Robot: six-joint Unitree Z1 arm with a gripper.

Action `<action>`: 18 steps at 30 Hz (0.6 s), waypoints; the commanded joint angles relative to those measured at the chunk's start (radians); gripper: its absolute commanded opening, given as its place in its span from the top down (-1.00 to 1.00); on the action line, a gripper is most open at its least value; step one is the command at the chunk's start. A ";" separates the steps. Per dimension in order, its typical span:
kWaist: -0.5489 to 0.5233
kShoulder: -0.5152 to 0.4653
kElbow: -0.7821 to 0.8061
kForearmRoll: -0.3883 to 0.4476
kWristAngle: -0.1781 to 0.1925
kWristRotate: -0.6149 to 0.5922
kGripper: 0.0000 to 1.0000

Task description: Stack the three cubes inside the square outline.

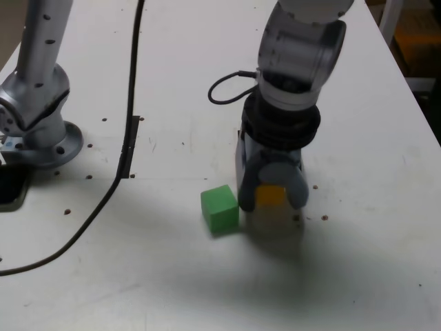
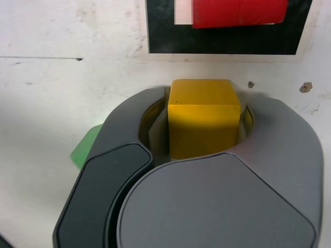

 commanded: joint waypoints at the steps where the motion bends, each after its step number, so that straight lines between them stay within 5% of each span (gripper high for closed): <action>1: -0.012 -0.030 -0.004 0.022 0.011 -0.023 0.44; 11: -0.020 -0.154 -0.029 0.146 0.073 -0.090 0.44; 18: 0.037 -0.148 -0.058 0.158 0.098 -0.053 0.44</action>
